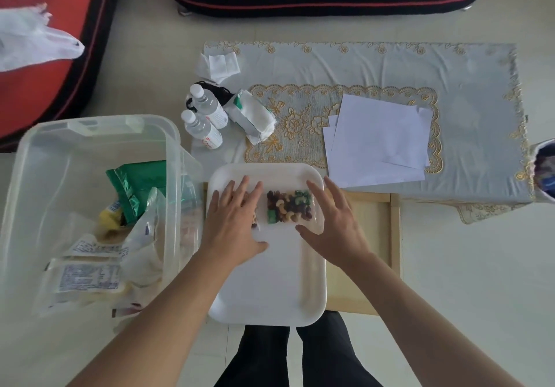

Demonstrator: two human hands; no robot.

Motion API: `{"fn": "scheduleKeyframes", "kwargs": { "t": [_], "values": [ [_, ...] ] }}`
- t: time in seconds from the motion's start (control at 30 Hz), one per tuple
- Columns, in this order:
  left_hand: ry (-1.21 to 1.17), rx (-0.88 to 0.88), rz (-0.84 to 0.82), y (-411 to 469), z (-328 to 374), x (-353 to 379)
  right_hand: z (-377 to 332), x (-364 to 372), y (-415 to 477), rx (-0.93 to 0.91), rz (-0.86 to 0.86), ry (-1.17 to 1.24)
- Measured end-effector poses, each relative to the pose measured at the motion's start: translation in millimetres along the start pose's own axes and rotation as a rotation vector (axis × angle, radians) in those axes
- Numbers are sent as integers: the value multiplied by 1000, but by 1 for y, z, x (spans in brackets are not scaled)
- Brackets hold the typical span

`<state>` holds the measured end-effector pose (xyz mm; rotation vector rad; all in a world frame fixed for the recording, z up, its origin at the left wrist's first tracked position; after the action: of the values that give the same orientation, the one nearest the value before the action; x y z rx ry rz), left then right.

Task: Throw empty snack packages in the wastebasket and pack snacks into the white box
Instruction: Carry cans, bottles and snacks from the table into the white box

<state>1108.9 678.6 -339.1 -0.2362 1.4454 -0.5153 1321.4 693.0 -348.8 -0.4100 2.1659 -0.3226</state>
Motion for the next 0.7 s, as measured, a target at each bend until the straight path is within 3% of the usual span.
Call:
{"fn": "scheduleKeyframes", "kwargs": {
  "t": [0.43, 0.7],
  "values": [
    [-81, 29, 140, -74, 37, -95, -45, -103, -52, -55, 110, -337],
    [-5, 165, 224, -118, 34, -164, -75, -139, -120, 140, 240, -311]
  ]
}}
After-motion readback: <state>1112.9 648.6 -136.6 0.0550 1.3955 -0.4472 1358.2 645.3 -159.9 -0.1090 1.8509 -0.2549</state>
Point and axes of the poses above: each hand's wrist, its own y-axis towards the middle knuckle, its own x-axis out of the palm, z = x × y, the point moved 4 cm from there along y, towards the middle knuckle, and after that the axes turned 7 degrees about x, right-handed, at the moved point
